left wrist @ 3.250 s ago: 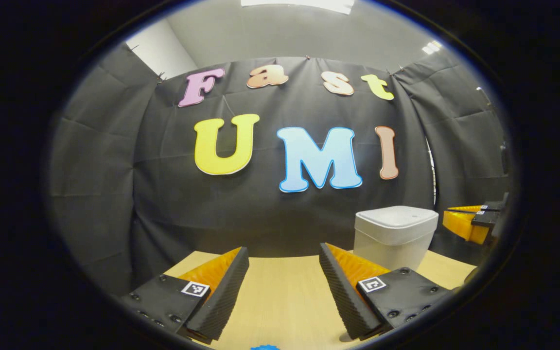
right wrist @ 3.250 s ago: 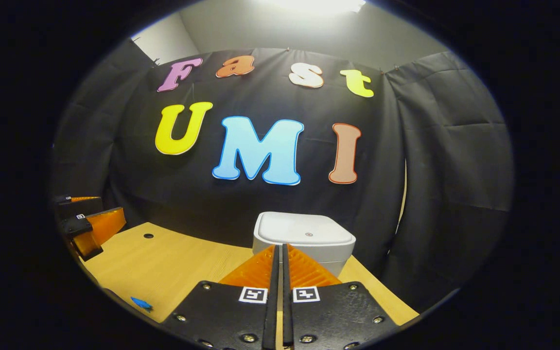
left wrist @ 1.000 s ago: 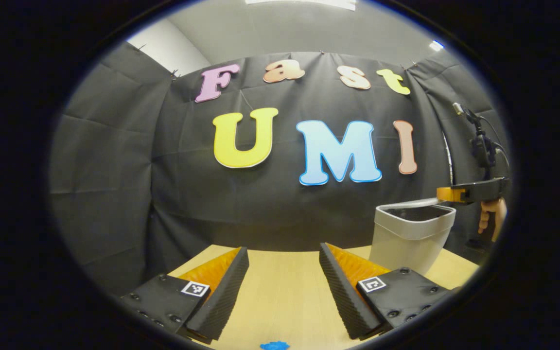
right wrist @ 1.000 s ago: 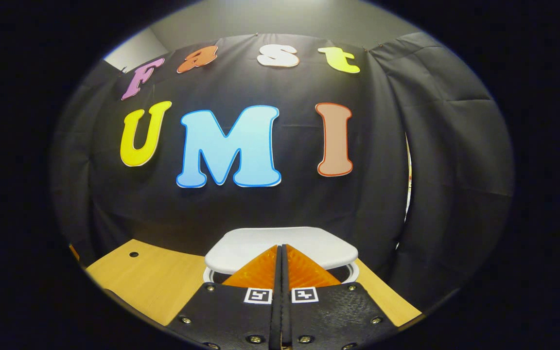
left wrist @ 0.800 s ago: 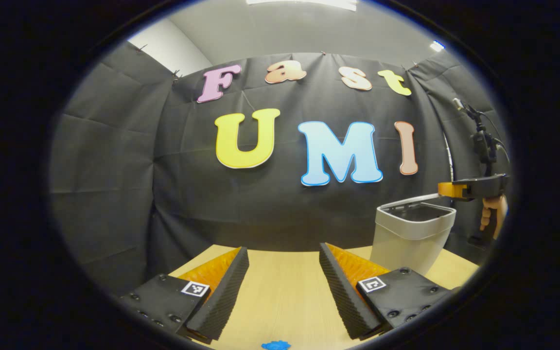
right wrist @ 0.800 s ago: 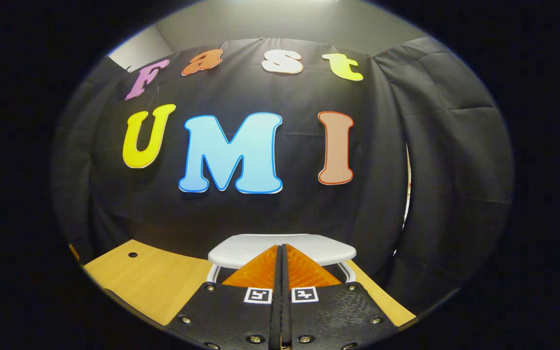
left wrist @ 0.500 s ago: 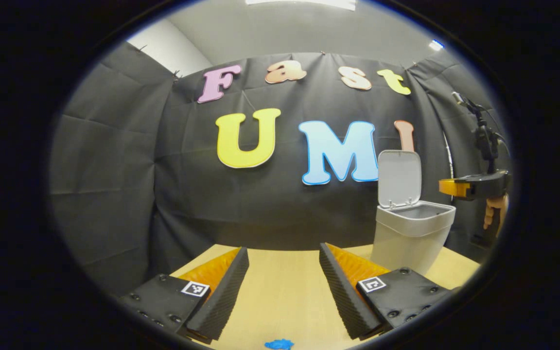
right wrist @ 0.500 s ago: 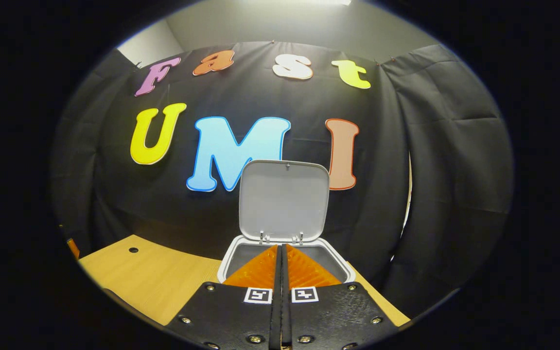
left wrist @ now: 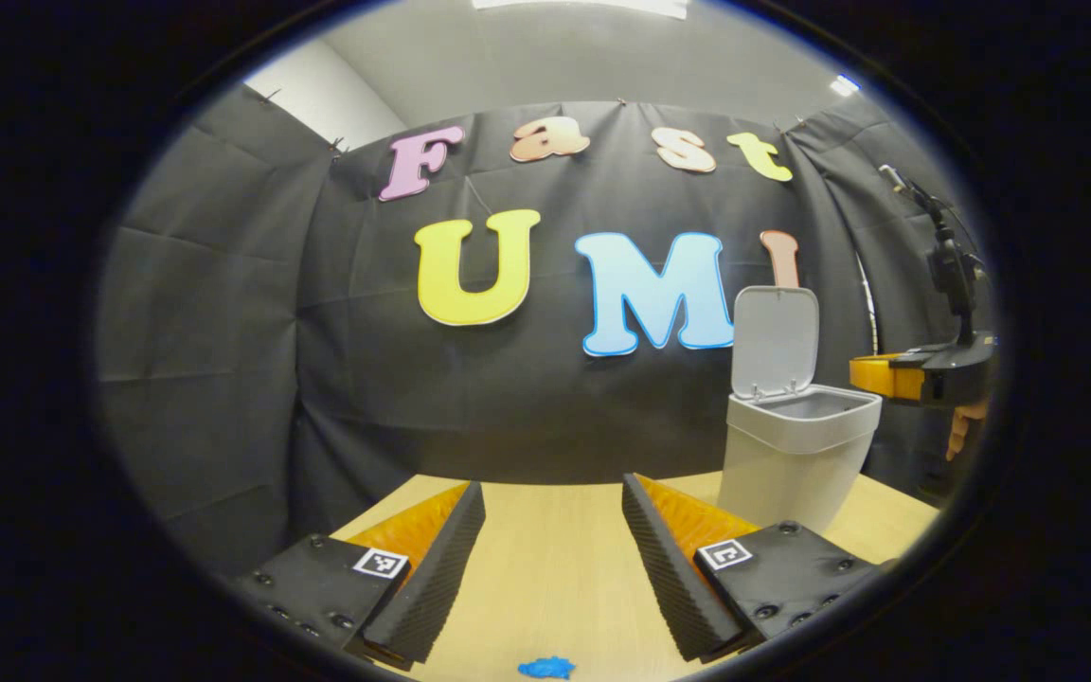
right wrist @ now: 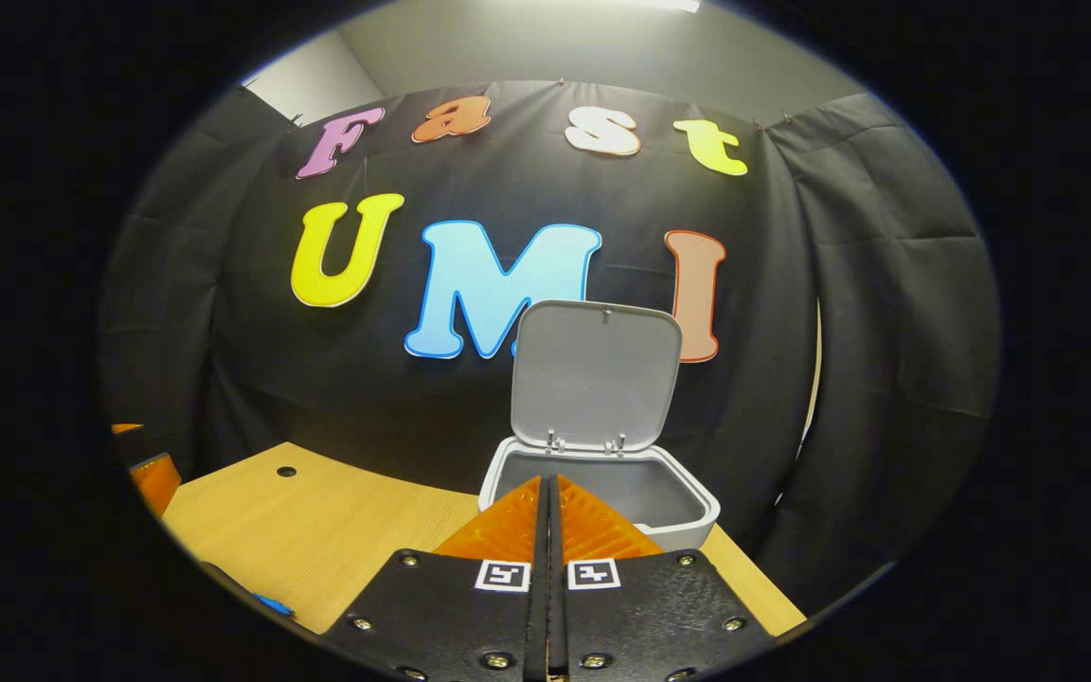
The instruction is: Press the lid of the desktop garbage bin to open it, pick up the crumpled paper on the desktop and throw it into the bin, then pick up the pop can on the desktop and drop it into the bin, and finally close the garbage bin lid.
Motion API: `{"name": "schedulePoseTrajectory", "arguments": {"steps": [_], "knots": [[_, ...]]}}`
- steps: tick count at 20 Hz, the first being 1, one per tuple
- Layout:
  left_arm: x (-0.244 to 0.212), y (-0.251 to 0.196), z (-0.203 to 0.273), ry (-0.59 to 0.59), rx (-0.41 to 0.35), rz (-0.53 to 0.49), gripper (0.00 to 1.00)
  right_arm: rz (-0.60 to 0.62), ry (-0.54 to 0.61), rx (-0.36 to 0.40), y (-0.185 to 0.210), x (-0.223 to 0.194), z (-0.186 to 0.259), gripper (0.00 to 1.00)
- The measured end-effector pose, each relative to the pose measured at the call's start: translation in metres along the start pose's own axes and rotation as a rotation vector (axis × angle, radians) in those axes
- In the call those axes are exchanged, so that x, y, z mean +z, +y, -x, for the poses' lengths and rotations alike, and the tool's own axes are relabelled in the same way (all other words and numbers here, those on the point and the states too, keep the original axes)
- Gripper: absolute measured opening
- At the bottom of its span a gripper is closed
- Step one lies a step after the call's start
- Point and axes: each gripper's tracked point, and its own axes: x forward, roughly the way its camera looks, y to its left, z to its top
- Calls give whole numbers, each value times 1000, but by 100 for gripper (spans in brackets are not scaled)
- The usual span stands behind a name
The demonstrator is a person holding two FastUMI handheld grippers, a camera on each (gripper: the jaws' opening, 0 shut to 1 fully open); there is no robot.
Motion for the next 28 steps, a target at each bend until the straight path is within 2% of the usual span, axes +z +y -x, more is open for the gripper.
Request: {"name": "schedulePoseTrajectory", "arguments": {"steps": [3,4,5,6,7,8,9,10,11,12,14,15,16,17,18,19,22,23,25,26,27,28], "knots": [[-8,3,2,16,4,-3,100,4,-8,8,7,-4,10,0],[-11,3,3,21,3,-6,95,5,-14,9,9,-4,13,0],[-14,4,4,27,3,-10,100,6,-21,9,11,-4,18,1],[-18,5,5,37,3,-13,95,8,-26,12,12,-5,19,6],[-23,5,5,47,3,-13,95,11,-30,5,13,-6,22,14],[-28,6,6,55,3,-10,95,13,-35,5,15,-7,26,14],[-32,8,8,64,4,-7,96,12,-39,4,16,-7,30,23],[-37,9,9,74,7,-4,95,11,-45,7,18,-7,32,23],[-42,10,11,84,8,-1,96,8,-48,5,19,-6,35,32],[-47,11,12,96,9,-2,95,4,-53,8,20,-6,36,33],[-62,12,16,127,8,-9,95,1,-50,11,23,-8,41,53],[-70,13,17,145,7,-14,95,0,-47,15,24,-10,43,54],[-79,13,18,166,3,-17,100,1,-43,17,25,-11,44,58],[-90,14,20,188,2,-20,100,2,-38,20,26,-13,45,68],[-101,16,22,209,1,-21,100,2,-36,17,26,-15,47,71],[-113,16,23,233,-1,-22,100,3,-35,14,25,-15,48,72],[-150,16,23,315,-21,-25,90,10,-32,-3,24,-15,52,75],[-165,16,23,349,-32,-23,96,14,-29,-12,24,-15,53,75],[-193,17,21,424,-59,-15,96,17,-17,-38,23,-17,55,75],[-208,18,19,466,-68,-14,100,15,-11,-53,23,-17,57,75],[-224,20,18,506,-79,-14,96,14,-7,-70,24,-17,60,74],[-240,22,17,545,-90,-13,96,17,-4,-89,23,-16,62,74]]}}
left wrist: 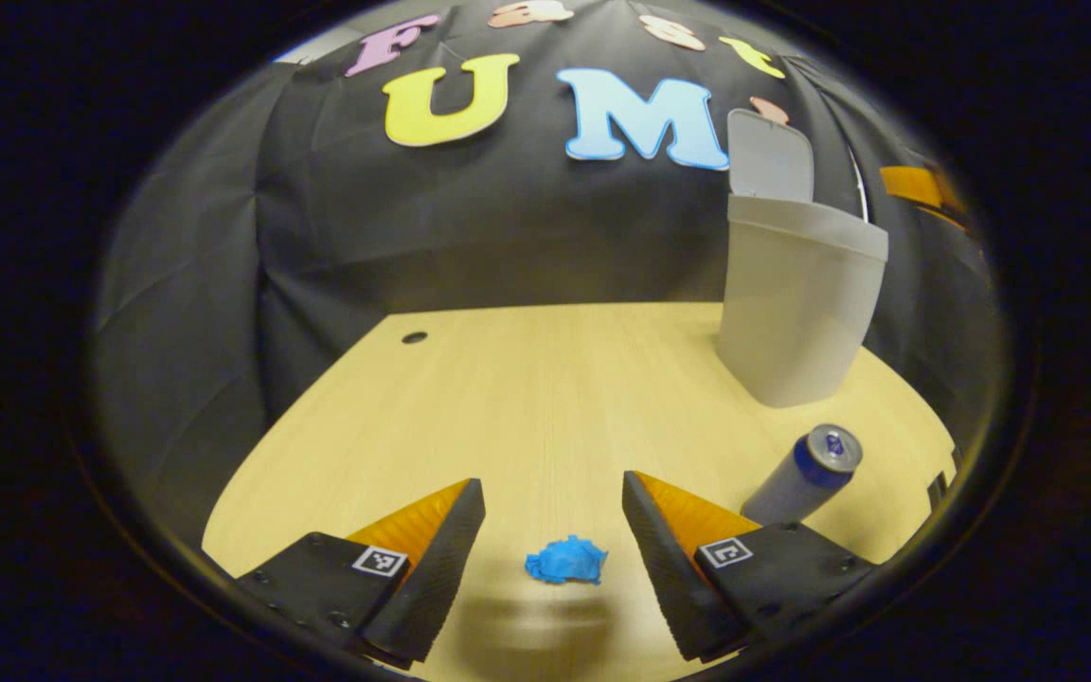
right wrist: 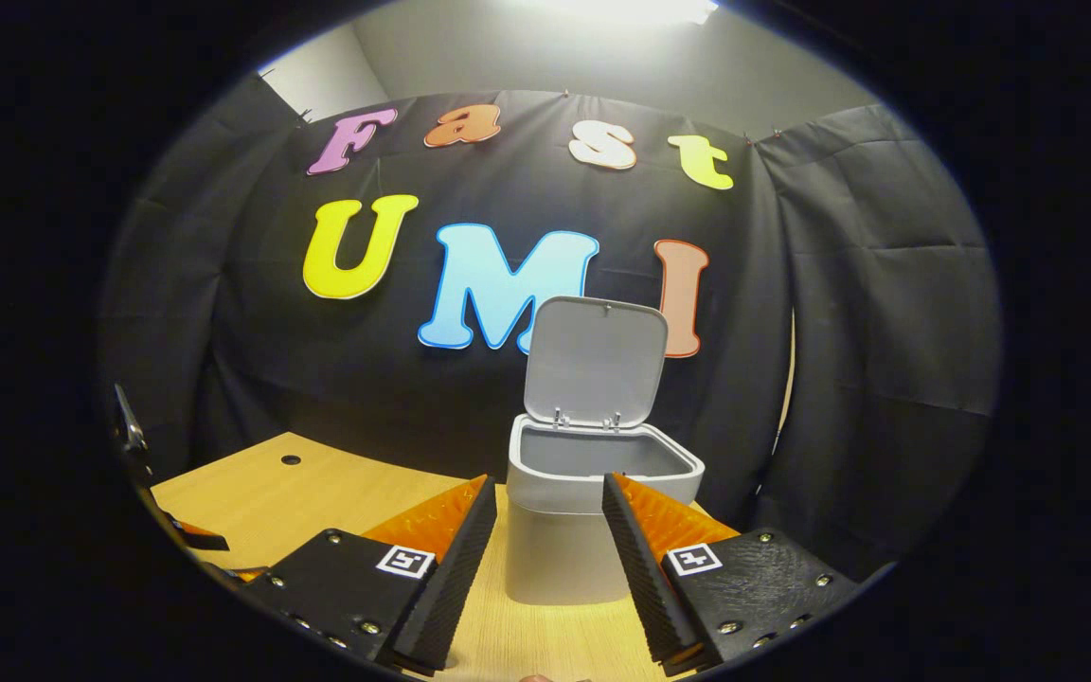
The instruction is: Press the lid of the desktop garbage bin to open it, pick up the crumpled paper on the desktop and throw it into the bin, then pick up the pop can on the desktop and drop it into the bin, and finally close the garbage bin lid.
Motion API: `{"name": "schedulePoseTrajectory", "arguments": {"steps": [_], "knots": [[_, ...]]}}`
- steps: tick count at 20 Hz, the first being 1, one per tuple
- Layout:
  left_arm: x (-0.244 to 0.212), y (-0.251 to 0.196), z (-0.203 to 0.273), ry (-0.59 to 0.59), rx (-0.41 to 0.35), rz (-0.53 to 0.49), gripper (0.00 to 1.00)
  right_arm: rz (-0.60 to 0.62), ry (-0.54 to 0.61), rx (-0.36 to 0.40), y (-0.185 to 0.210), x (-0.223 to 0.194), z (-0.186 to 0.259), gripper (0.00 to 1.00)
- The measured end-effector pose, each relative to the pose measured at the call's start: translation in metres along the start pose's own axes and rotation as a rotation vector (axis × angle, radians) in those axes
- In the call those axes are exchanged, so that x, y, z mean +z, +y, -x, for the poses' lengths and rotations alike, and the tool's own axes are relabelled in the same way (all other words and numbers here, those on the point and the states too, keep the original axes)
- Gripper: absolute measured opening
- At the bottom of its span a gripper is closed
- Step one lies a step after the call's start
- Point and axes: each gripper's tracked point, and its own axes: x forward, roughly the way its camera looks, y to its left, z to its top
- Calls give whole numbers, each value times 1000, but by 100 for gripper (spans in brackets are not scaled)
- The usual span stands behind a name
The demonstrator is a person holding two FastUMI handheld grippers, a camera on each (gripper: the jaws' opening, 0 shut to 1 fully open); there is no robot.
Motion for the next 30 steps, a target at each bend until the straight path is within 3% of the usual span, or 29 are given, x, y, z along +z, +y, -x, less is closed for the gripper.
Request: {"name": "schedulePoseTrajectory", "arguments": {"steps": [4,6,7,8,13,18,19,20,23,24,30], "knots": [[-44,4,-26,131,-56,10,100,44,4,-72,1,7,13,74],[-59,3,-33,177,-77,8,91,53,7,-96,2,9,20,74],[-63,4,-36,192,-88,10,91,54,5,-105,3,11,23,74],[-67,5,-39,206,-91,10,99,53,3,-110,4,12,27,75],[-77,12,-45,228,-70,3,78,62,-29,-110,0,24,35,75],[-79,17,-45,223,-23,-18,39,41,-51,-80,-13,26,32,74],[-77,18,-43,222,-9,-19,39,30,-47,-68,-16,22,31,74],[-81,17,-42,225,-4,-13,29,23,-53,-63,-19,23,31,74],[-81,16,-40,215,21,-16,27,7,-67,-52,-32,25,32,75],[-81,15,-36,211,22,-9,19,5,-71,-45,-35,25,32,74],[-51,4,-22,141,58,-9,17,17,-111,-15,-58,29,40,74]]}}
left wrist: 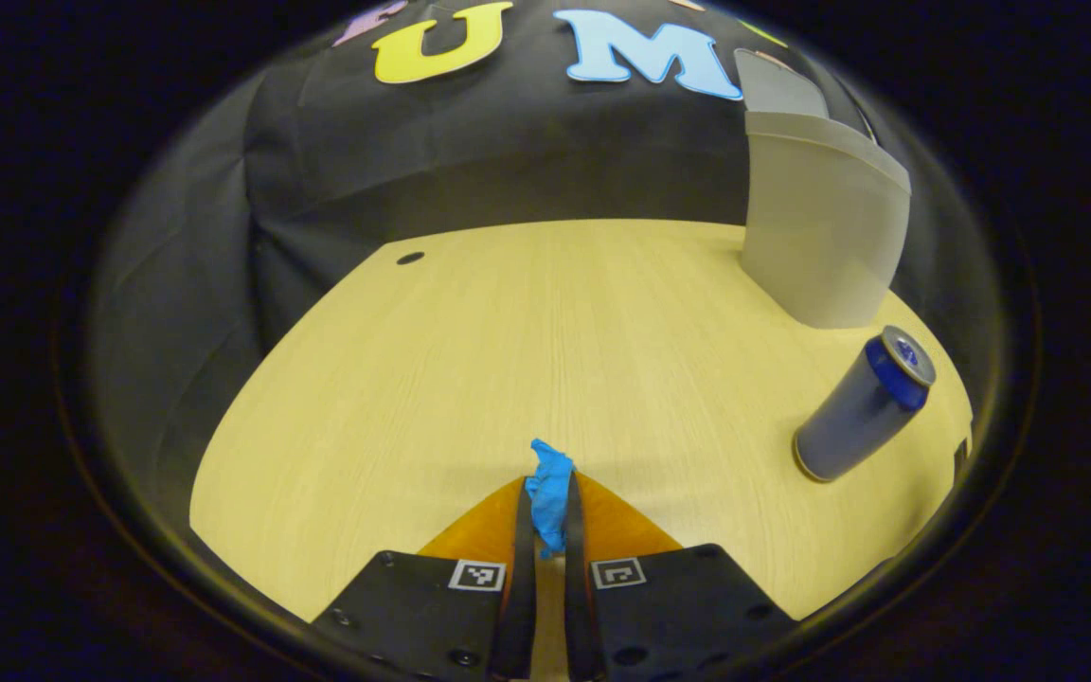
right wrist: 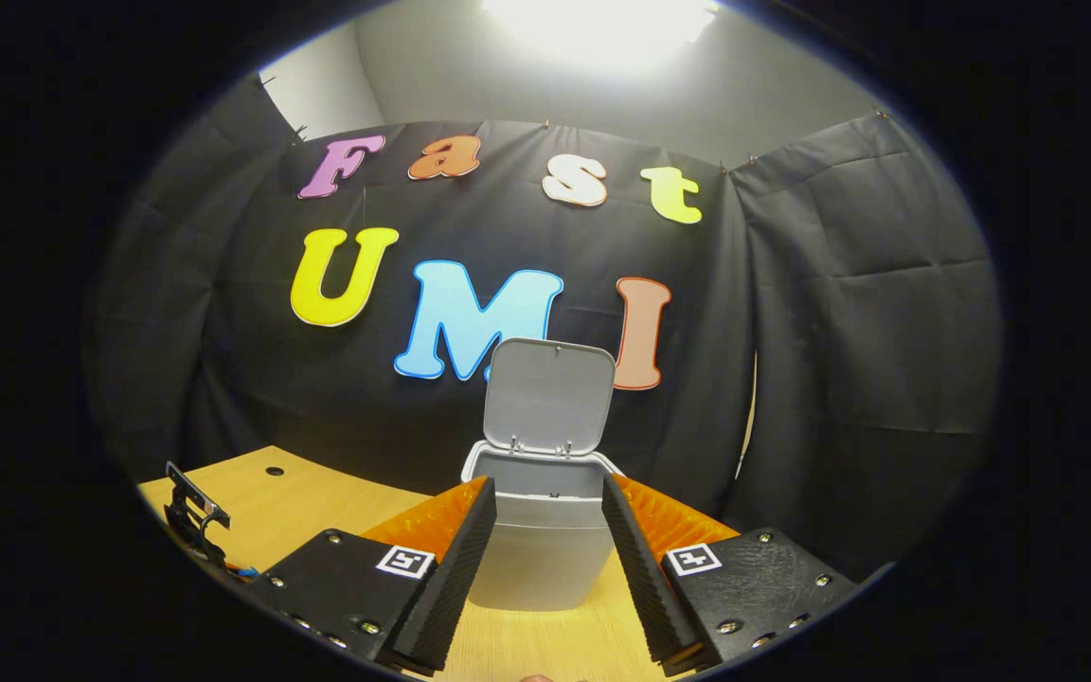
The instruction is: Press the lid of the desktop garbage bin to open it, pick up the crumpled paper on the desktop and throw it into the bin, then pick up the pop can on the desktop and drop it into the bin, and finally close the garbage bin lid.
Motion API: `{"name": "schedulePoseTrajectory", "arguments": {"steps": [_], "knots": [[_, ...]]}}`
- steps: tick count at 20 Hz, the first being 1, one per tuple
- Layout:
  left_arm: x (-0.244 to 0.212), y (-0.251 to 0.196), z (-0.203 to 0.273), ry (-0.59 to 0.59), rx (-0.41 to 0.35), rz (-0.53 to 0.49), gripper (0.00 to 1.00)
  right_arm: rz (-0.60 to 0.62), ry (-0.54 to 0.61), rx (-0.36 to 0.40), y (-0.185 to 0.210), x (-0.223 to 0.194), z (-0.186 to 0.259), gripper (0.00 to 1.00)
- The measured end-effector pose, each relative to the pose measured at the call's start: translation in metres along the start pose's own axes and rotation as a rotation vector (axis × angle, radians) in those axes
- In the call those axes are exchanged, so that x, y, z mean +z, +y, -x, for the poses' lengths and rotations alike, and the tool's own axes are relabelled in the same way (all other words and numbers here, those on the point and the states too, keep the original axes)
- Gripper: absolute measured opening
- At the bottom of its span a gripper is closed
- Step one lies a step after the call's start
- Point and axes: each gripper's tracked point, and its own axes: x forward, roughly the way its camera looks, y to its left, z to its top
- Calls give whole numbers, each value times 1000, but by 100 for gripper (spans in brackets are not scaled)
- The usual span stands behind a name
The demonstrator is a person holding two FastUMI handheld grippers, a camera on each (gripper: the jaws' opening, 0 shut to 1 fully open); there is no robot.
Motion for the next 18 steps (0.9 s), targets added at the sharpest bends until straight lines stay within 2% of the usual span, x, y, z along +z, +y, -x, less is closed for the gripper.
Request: {"name": "schedulePoseTrajectory", "arguments": {"steps": [1,6,10,11,17,18], "knots": [[9,-3,5,-18,5,2,21,5,-8,4,-4,2,1,74],[61,-25,28,-130,-5,24,19,5,-12,21,-25,5,6,74],[110,-47,48,-230,-49,-17,21,7,-3,-57,-49,6,14,74],[121,-54,55,-249,-69,-19,19,1,5,-72,-52,2,17,74],[180,-94,96,-356,-169,-39,22,9,2,-125,-63,3,31,74],[190,-101,101,-372,-186,-41,18,8,0,-130,-64,2,34,74]]}}
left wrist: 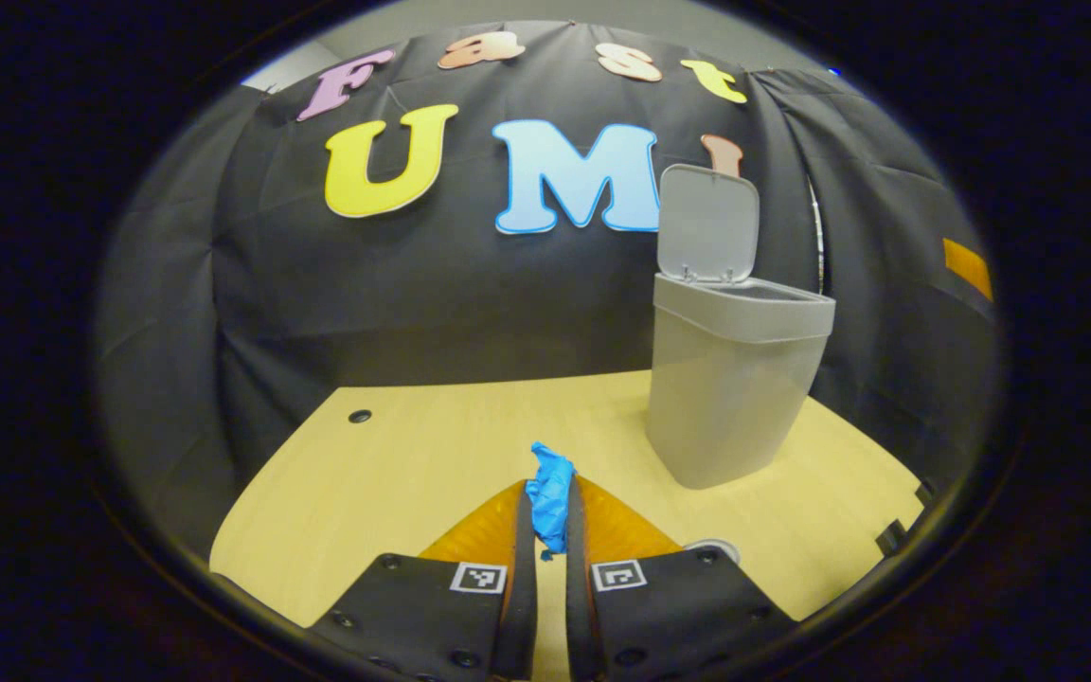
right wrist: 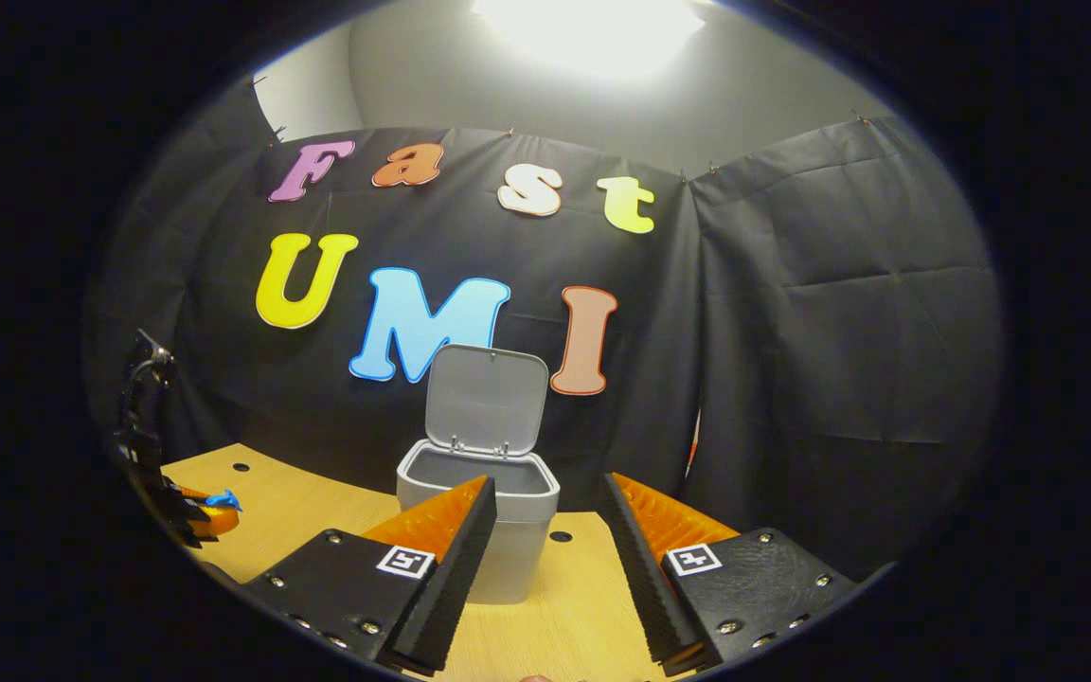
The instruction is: Press the lid of the desktop garbage bin to open it, pick up the crumpled paper on the desktop and throw it into the bin, then pick up the pop can on the desktop and drop it into the bin, and finally close the garbage bin lid.
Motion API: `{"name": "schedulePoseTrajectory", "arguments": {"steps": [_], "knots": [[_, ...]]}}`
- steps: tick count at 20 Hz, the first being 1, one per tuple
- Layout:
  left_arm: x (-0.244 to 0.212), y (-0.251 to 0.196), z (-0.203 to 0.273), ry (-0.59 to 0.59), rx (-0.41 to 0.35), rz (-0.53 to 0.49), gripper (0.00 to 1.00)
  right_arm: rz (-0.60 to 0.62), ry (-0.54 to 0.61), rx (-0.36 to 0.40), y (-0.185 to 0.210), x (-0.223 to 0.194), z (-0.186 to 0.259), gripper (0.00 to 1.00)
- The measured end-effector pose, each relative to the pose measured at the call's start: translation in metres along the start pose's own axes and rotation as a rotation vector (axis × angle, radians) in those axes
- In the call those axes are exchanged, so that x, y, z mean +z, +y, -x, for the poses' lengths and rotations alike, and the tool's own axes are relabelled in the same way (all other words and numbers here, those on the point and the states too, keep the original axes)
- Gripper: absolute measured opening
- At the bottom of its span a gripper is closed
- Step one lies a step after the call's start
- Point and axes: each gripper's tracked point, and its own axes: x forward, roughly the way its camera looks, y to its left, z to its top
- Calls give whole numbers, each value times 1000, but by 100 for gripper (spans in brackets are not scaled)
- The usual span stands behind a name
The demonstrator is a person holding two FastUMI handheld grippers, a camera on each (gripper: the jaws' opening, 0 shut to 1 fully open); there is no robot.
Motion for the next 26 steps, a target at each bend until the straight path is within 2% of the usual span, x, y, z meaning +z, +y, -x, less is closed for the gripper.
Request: {"name": "schedulePoseTrajectory", "arguments": {"steps": [1,9,11,12,13,18,20,26], "knots": [[13,-7,-1,-21,-15,-1,21,-4,-3,-4,-1,1,2,74],[89,-78,-13,-128,-118,-63,19,-18,-8,-45,-19,-7,13,74],[99,-98,-15,-142,-149,-77,21,-21,-5,-40,-22,-9,13,74],[104,-108,-19,-148,-165,-80,17,-22,-2,-36,-22,-10,12,74],[110,-118,-21,-155,-178,-81,21,-20,0,-37,-24,-10,12,74],[138,-160,-42,-197,-233,-125,19,-17,14,-46,-30,-16,7,74],[144,-172,-54,-204,-246,-136,21,-7,23,-58,-36,-20,6,74],[160,-203,-99,-218,-280,-161,19,-18,67,-104,-48,-35,-1,74]]}}
